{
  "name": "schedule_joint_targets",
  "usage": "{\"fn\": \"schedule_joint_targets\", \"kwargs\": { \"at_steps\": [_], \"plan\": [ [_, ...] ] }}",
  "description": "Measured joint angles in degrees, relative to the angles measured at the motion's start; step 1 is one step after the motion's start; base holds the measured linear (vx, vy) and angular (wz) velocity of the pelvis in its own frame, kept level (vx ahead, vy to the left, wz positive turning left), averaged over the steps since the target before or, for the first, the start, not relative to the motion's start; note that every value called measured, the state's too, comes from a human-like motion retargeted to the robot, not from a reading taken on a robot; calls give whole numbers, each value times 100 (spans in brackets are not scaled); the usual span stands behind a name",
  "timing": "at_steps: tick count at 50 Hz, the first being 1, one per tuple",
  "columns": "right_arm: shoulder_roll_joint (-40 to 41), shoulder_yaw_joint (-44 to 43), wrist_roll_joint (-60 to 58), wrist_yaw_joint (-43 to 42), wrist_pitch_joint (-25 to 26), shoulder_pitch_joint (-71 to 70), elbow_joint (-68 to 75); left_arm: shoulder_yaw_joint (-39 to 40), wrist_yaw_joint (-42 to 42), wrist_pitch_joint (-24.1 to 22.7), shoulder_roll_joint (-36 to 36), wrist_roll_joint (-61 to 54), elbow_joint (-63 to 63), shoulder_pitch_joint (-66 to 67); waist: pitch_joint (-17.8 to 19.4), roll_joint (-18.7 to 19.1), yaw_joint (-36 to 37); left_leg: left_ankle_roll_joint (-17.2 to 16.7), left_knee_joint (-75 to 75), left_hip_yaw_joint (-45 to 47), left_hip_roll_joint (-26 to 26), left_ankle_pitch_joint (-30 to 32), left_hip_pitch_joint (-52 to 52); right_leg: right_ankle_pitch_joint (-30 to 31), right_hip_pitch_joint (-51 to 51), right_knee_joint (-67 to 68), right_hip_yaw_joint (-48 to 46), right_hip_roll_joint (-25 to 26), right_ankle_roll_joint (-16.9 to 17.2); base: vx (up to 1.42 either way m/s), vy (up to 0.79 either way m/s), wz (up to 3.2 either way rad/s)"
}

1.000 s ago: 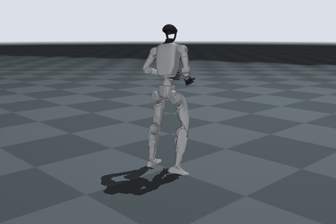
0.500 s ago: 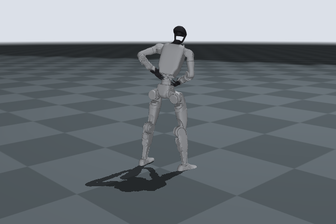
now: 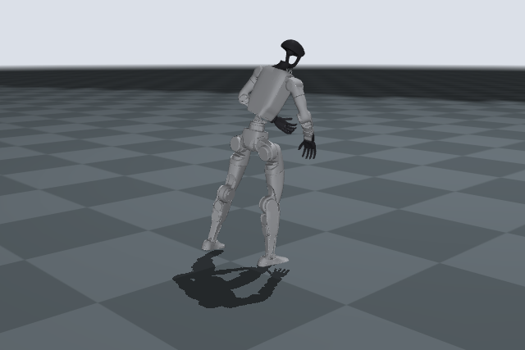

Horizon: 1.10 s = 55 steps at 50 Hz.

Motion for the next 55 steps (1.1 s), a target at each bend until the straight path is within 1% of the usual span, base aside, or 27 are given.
{"fn": "schedule_joint_targets", "kwargs": {
  "at_steps": [5, 8, 11, 15, 17, 20, 21, 22, 23, 24, 27, 30, 33, 34, 35, 37, 39, 41, 42, 43, 44, 45, 47, 50, 52, 53, 55],
  "plan": [
    [586, 757, -348, 22, -36, -1298, 1287, -642, 210, 127, -1124, -1090, 1830, -1390, 163, 134, -12, 116, 118, -109, -88, -118, -218, -58, 35, 146, -24, -41, 0, 3, -3, -1],
    [1030, 1182, -647, -345, 48, -2141, 2417, -830, 596, -111, -1997, -1009, 3224, -2410, 372, 263, -35, 204, -16, -172, -199, -121, -439, -100, 30, 301, -157, -137, 0, -2, 4, 46],
    [1249, 1536, -919, -664, -6, -2862, 3393, -695, 1103, -486, -2825, -774, 4488, -3348, 596, 377, -68, 251, -161, -149, -338, -65, -733, -178, 0, 514, -362, -285, -14, -3, 9, 66],
    [1028, 1879, -1563, -677, -139, -3421, 3857, -380, 1472, -677, -3202, -177, 5006, -4000, 762, 478, 7, 146, -427, 74, -369, 152, -1064, -191, 69, 541, -667, -288, -116, 0, 4, 58],
    [710, 1926, -1420, -472, -86, -3401, 3367, -376, 1378, -538, -2947, 68, 4469, -3865, 766, 489, 51, 66, -437, 196, -352, 235, -1217, -186, 134, 505, -815, -268, -142, 7, 5, 52],
    [211, 1640, -847, 33, -3, -2907, 1801, -474, 952, -169, -2141, -120, 2908, -3032, 669, 432, 142, -41, -437, 304, -294, 325, -1328, -158, 248, 417, -981, -201, -121, 14, 5, 34],
    [339, 1120, 689, 505, 281, -2440, 1140, -474, 828, 44, -1817, -353, 2321, -2635, 621, 364, 204, -62, -437, 315, -268, 314, -1317, -147, 293, 388, -1002, -171, -85, 19, 6, 15],
    [360, 876, 1332, 726, 367, -2090, 517, -446, 682, 173, -1478, -530, 1752, -2232, 568, 298, 269, -82, -437, 328, -240, 303, -1303, -136, 330, 362, -1017, -139, -50, 20, 6, 2],
    [165, 1183, 190, 443, 56, -1974, -33, -362, 492, 135, -1107, -596, 1222, -1818, 506, 238, 343, -97, -437, 349, -206, 292, -1281, -127, 355, 346, -1019, -105, -13, 19, 4, -15],
    [141, 1291, -124, 345, -82, -1778, -572, -229, 338, 145, -743, -647, 705, -1393, 440, 171, 463, -124, -437, 380, -138, 277, -1275, -107, 352, 318, -1000, -30, -1, 18, 0, -32],
    [505, 1209, 648, 639, -165, -1095, -1945, 385, -84, 222, 253, -671, -675, -119, 291, -60, 984, -203, -437, 483, 82, 217, -1282, -53, 286, 251, -888, 212, 0, 15, -3, -47],
    [835, 1279, 169, 520, -336, -783, -2777, 1193, -287, 72, 920, -641, -1588, 1085, 318, -262, 1605, -259, -437, 558, 177, 181, -1296, -47, 232, 228, -802, 323, 0, 10, 2, -32],
    [1290, 1224, 60, 525, -328, -569, -3035, 1910, -382, 9, 1189, -735, -2077, 2038, 530, -365, 2163, -268, -437, 532, 107, 159, -1357, -69, 217, 190, -805, 265, 0, 4, 11, 9],
    [1451, 1172, 15, -68, -136, -575, -3039, 2075, -265, -97, 1212, -836, -2172, 2225, 629, -374, 2308, -263, -437, 498, 58, 152, -1385, -77, 224, 170, -831, 218, 0, 1, 16, 37],
    [1618, 1102, -46, -969, 151, -605, -3025, 2215, -70, -254, 1219, -970, -2249, 2369, 735, -377, 2440, -256, -437, 457, 4, 145, -1413, -85, 237, 149, -864, 165, 0, -2, 18, 49],
    [1501, 1433, -16, 518, -398, -994, -2861, 2235, -412, 13, 1013, -853, -2250, 2347, 940, -324, 2573, -221, -437, 358, -110, 158, -1515, -84, 222, 123, -953, 58, 0, -4, 19, 61],
    [1336, 1587, 217, 560, -331, -1437, -2673, 2044, -198, 5, 655, -877, -2086, 1967, 1117, -278, 2572, -182, -437, 228, -224, 181, -1612, -80, 232, 95, -1079, -50, 0, -7, 19, 75],
    [1049, 1688, 408, 424, -239, -2051, -2123, 1660, 201, -68, 98, -893, -1601, 1075, 1285, -208, 2447, -125, -437, 57, -335, 225, -1708, -86, 255, 86, -1244, -150, 0, -8, 19, 90],
    [908, 1731, 542, 65, -191, -2390, -1637, 1423, 473, -203, -223, -932, -1204, 456, 1346, -176, 2366, -93, -437, -43, -391, 251, -1754, -95, 274, 89, -1337, -199, 0, -8, 19, 100],
    [859, 1785, 1059, -712, -35, -2653, -958, 1165, 855, -465, -552, -1046, -693, -258, 1369, -161, 2288, -70, -437, -152, -442, 275, -1796, -106, 299, 92, -1439, -242, -1, -8, 16, 94],
    [748, 1834, 668, -610, -110, -3037, -200, 935, 976, -512, -938, -891, 22, -1053, 1346, -141, 2241, -57, -437, -235, -459, 319, -1869, -108, 281, 93, -1532, -247, -1, -9, 11, 84],
    [608, 1881, -175, -69, -301, -3481, 597, 719, 965, -451, -1350, -603, 837, -1888, 1301, -120, 2210, -49, -437, -306, -459, 373, -1957, -107, 240, 94, -1620, -233, 0, -12, 0, 54],
    [658, 2177, -14, -65, 26, -3995, 2498, 310, 1296, -559, -2083, 113, 2972, -3629, 1046, -121, 2313, -318, -437, -350, -286, 515, -2190, -53, 78, 44, -1797, -19, 0, -11, -4, 43],
    [1049, 1973, 93, -191, 213, -4121, 4851, -187, 1708, -390, -2871, 993, 5865, -5693, 835, -216, 2209, -351, -437, -632, -353, 518, -2329, -113, 60, 134, -2068, -67, 0, 4, 9, 77],
    [845, 1677, 107, -286, 182, -3881, 4549, -445, 1753, -312, -2845, 1585, 6022, -5847, 756, -248, 2063, -350, -437, -791, -453, 466, -2287, -123, 136, 260, -2173, -181, 0, 17, 15, 81],
    [621, 1596, 89, -358, 166, -3685, 3960, -483, 1733, -338, -2690, 1750, 5574, -5617, 745, -240, 1976, -336, -437, -864, -520, 431, -2223, -121, 202, 352, -2199, -266, 0, 23, 17, 79],
    [154, 1354, 198, -463, 205, -3121, 2361, -398, 1462, -358, -2159, 1762, 3947, -4700, 747, -191, 1823, -301, -437, -982, -634, 360, -2072, -101, 307, 579, -2153, -422, -25, 24, 15, 64]
  ]
}}
